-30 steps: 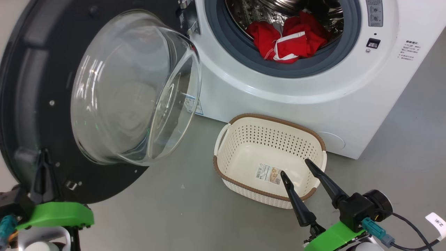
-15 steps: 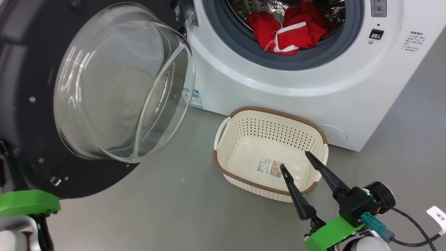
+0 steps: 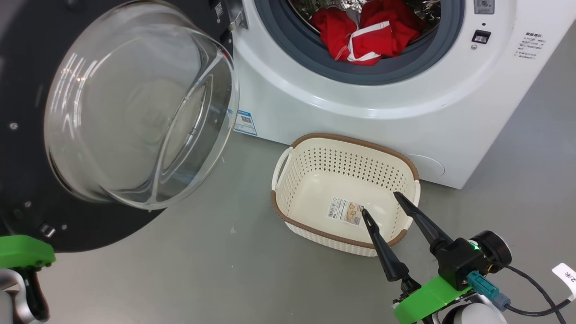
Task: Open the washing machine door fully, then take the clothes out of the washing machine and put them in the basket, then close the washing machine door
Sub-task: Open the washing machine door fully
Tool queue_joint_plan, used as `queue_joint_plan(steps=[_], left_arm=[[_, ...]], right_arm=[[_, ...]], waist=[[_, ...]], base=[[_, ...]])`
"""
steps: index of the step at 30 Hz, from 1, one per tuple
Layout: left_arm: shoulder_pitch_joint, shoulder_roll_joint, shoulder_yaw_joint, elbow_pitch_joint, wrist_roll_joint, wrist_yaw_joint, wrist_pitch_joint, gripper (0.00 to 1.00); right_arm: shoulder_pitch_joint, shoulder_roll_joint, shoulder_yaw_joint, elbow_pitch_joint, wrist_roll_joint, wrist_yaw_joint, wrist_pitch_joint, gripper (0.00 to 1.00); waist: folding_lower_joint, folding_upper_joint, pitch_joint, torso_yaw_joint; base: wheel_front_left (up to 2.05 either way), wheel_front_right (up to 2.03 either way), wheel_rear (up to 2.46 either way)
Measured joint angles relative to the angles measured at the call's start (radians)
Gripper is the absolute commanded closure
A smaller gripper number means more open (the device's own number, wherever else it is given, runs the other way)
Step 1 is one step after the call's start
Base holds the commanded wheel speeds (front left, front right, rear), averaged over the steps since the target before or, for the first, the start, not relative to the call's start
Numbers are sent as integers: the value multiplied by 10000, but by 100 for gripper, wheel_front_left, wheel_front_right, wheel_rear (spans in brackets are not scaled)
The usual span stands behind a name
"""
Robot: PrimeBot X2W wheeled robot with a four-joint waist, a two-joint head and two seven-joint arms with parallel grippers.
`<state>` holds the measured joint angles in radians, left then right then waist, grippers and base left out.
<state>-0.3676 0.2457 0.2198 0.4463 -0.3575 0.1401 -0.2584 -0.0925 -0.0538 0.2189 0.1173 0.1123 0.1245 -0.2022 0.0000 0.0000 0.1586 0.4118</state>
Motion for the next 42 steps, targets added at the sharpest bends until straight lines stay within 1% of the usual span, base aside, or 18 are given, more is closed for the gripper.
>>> queue_joint_plan(steps=[7, 13, 16, 20, 21, 22, 23, 24, 29, 30, 33, 34, 35, 38, 42], left_arm=[[-314, 52, 393, 476, 349, -305, 0, 100], [-361, -6, 654, 610, 491, -782, 0, 100], [-356, -105, 754, 510, 546, -911, 2, 100], [-153, -301, 828, -63, 779, -1143, 4, 100], [-45, -378, 834, -278, 880, -1154, 6, 97], [76, -460, 830, -500, 965, -1156, 6, 56], [213, -531, 832, -715, 1024, -1160, 6, 22], [353, -593, 828, -949, 1058, -1225, 6, 0], [1025, -943, 614, -2313, 1312, -1321, 6, 0], [1261, -1101, 399, -2936, 1471, -1329, 6, 0], [1555, -1333, 17, -3877, 1549, -1411, 13, 0], [1646, -1383, -125, -4174, 1546, -1515, 17, 0], [1732, -1436, -207, -4418, 1530, -1593, 31, 0], [2013, -1557, -387, -4932, 1390, -1597, 305, 0], [2291, -1597, -796, -5379, 1131, -2023, 464, 0]], right_arm=[[0, -2, -6, -6, 0, 0, 13, 0], [0, -2, 0, 61, 17, 0, 6, 0], [1, -2, 36, 127, 119, 0, -17, 0], [2, -2, 115, 221, 293, 0, -125, 0], [3, -2, 132, 255, 372, 0, -169, 0], [4, 0, 142, 284, 447, 0, -182, 0], [4, 0, 153, 311, 497, 0, -196, 0], [4, 0, 163, 339, 546, 0, -224, 0], [7, 0, 167, 493, 702, 0, -366, 0], [8, 0, 167, 539, 736, 0, -370, 0], [8, 4, 151, 602, 815, 0, -447, 0], [8, 2, 144, 608, 821, 0, -454, 0], [8, 4, 132, 612, 828, 0, -458, 0], [6, 8, 31, 623, 830, 0, -460, 0], [2, 8, -192, 617, 828, 0, -502, 0]], waist=[[0, 0, 10, -92], [0, 0, -128, -144], [0, 0, -256, -177], [0, 0, -446, -241], [0, 0, -494, -257], [0, 0, -545, -274], [0, 0, -596, -291], [0, 0, -646, -309], [0, 0, -897, -416], [0, 0, -985, -483], [0, 0, -1094, -617], [0, 0, -1126, -668], [0, 0, -1153, -726], [0, 0, -1202, -914], [0, 0, -1204, -1197]], base=[[0, 0, 0], [0, 0, 0], [0, 0, 0], [0, 0, 0], [0, 0, 0], [0, 0, 0], [0, 0, 0], [0, 0, 0], [0, 0, 0], [0, 0, 0], [0, 0, 0], [0, 0, 0], [0, 0, 0], [0, 0, 0], [0, 0, 0]])
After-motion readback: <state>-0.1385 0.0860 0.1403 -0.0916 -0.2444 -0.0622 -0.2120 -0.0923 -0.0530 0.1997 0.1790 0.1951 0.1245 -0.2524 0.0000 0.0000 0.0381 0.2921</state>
